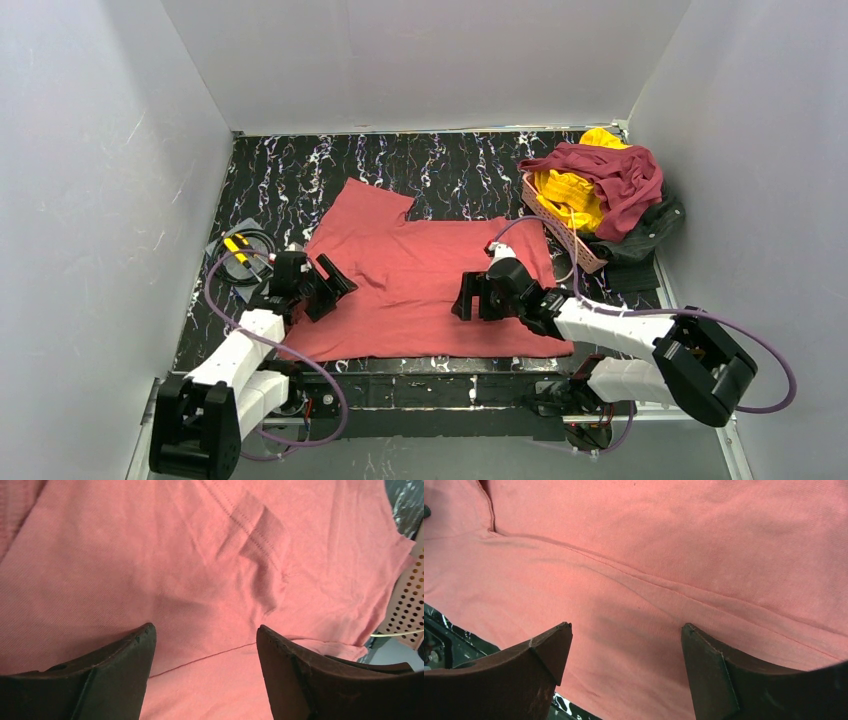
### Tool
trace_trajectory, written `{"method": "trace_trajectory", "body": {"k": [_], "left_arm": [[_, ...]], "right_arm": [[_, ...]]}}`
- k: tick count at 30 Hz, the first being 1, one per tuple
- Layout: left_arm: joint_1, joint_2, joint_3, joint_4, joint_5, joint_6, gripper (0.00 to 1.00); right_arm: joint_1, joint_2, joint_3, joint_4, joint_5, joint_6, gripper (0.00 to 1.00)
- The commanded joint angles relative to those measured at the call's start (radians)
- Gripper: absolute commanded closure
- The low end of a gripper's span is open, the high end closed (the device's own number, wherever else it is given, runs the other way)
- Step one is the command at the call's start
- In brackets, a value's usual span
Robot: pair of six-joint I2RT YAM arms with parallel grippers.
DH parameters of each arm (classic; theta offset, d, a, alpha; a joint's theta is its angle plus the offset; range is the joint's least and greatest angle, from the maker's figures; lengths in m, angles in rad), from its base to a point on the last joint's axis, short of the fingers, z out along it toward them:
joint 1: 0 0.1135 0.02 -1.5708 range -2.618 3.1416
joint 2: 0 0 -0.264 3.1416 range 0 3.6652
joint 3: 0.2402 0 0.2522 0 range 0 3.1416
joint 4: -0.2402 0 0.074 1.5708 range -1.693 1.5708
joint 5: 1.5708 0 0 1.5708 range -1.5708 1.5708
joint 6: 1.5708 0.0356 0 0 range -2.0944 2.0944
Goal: Fold and stack the mixed laundry pile
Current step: Fold the T-shirt at the center of the board.
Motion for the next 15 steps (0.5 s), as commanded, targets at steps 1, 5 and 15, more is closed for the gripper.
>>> {"method": "trace_trajectory", "body": {"k": [1,5,15], "left_arm": [[-0.001,-0.073,0.0,-0.286,-0.103,0.03,0.27],[0.0,-0.144,0.096,-0.348,-0.067,0.035,0.25],[0.006,0.11,0.669,-0.516,-0.024,0.422,0.23]], "right_arm": [[0.035,-0.023,-0.031,-0.022,0.001,0.064,0.12],[0.045,-0.055,0.058,-0.141,0.058,0.031,0.12],[-0.1,-0.014,0.491,-0.542,0.424,-0.21,0.04]]}}
